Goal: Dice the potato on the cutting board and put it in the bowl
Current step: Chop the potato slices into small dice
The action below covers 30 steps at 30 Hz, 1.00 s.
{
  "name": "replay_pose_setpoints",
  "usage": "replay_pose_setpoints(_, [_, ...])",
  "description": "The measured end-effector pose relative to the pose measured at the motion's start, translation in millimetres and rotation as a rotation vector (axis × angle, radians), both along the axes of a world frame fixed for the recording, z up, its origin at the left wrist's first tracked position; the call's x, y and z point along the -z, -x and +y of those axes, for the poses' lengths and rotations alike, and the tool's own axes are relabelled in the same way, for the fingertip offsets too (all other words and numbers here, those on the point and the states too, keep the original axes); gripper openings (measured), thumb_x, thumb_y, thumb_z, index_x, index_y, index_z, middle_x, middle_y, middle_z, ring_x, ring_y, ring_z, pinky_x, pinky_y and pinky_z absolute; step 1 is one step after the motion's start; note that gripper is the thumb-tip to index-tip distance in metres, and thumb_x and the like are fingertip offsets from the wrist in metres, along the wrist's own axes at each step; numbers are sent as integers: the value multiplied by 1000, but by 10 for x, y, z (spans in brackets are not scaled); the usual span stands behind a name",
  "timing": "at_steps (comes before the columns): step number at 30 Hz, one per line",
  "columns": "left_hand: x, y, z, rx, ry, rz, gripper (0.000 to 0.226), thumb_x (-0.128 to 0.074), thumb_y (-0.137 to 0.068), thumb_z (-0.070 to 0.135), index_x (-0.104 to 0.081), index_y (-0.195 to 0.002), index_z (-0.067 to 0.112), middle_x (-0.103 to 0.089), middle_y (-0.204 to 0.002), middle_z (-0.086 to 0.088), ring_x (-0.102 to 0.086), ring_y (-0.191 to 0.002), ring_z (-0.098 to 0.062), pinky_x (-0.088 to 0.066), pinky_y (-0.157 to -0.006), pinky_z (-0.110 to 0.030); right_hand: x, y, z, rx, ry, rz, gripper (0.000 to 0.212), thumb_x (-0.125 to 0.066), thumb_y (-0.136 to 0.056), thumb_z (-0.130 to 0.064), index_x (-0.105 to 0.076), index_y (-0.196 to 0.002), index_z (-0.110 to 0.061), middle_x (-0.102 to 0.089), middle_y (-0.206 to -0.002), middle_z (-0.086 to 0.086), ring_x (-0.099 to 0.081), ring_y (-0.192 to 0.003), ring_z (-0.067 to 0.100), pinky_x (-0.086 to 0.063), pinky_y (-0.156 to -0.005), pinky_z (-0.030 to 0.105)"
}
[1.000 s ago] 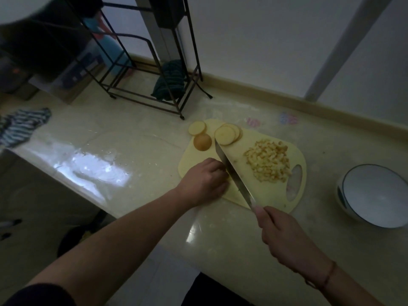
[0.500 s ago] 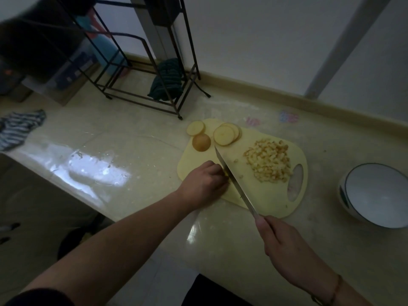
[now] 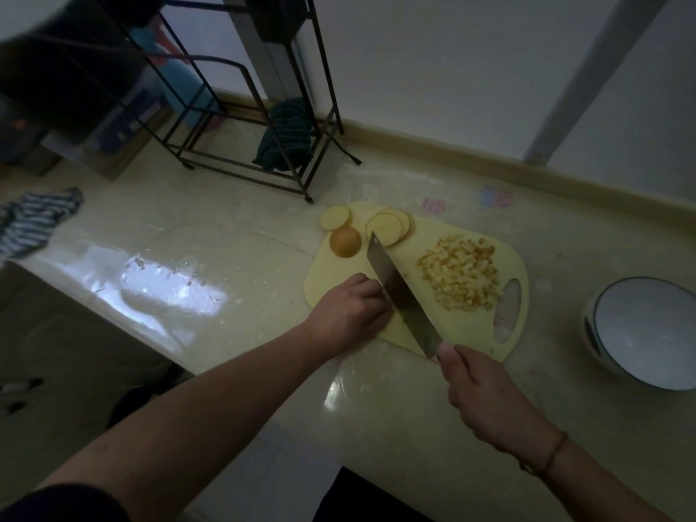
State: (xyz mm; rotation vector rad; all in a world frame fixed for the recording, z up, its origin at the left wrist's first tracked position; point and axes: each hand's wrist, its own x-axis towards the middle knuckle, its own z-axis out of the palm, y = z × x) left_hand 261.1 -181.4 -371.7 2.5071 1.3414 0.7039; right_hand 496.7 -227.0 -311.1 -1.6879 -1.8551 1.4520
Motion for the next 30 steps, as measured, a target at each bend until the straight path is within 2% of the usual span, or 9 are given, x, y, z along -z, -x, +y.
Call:
replay_pose_setpoints(2, [-3, -11, -5, -14, -7, -4, 28, -59, -95, 22, -75, -81, 4, -63, -79, -9, -59, -74, -29, -49, -62, -37, -29, -55, 34, 43, 54, 23, 52, -29, -91, -58, -47, -70, -14, -48, -57, -3, -43, -42, 3, -30, -48, 24])
replay_pose_setpoints(5, [6, -18, -20, -31, -20, -12, 28, -60, -95, 21, -75, -81, 4, -62, -78, -10, -59, -73, -30, -50, -61, -37, -26, -73, 26, 41, 71, 18, 52, -29, -92, -59, -46, -71, -14, -46, -59, -3, -40, -41, 3, -28, -47, 22])
replay_pose_setpoints(9, [-16, -5, -55, -18, -31, 23, 27, -60, -96, 24, -76, -90, 3, -63, -84, -12, -61, -78, -31, -52, -63, -38, -74, -25, 33, 9, 28, -1, 51, -34, -97, -51, -49, -71, -10, -51, -61, 0, -43, -45, 3, -35, -51, 25])
replay_pose_setpoints(12, [5, 42, -111, -27, -38, 88, 30, -69, -91, 31, -75, -101, 4, -65, -95, -12, -63, -86, -31, -54, -68, -38, -90, 7, 33, -26, -24, -14, 50, -36, -98, -49, -48, -69, -10, -55, -61, 4, -48, -52, 8, -42, -59, 32])
replay_pose_setpoints(15, [61, 72, -179, -41, -16, 90, 31, -66, -93, 27, -73, -109, 2, -65, -103, -14, -63, -94, -31, -55, -72, -39, -53, 42, 15, -56, -55, -27, 49, -37, -97, -49, -47, -67, -12, -55, -59, 2, -52, -56, 9, -40, -59, 24])
replay_pose_setpoints(25, [53, -46, -283, -179, 34, 33, 24, -61, -94, 21, -73, -103, 4, -64, -106, -16, -64, -87, -31, -57, -65, -39, -98, -84, -64, -82, -42, -23, 48, -38, -97, -50, -46, -66, -15, -55, -59, 0, -53, -58, 9, -42, -63, 27])
replay_pose_setpoints(30, [19, -82, -278, -207, 62, 20, 27, -59, -93, 23, -74, -99, 2, -64, -98, -18, -65, -83, -34, -57, -63, -41, -116, -79, -56, -91, -46, -20, 48, -38, -98, -48, -48, -68, -12, -57, -62, 3, -55, -62, 13, -43, -66, 31])
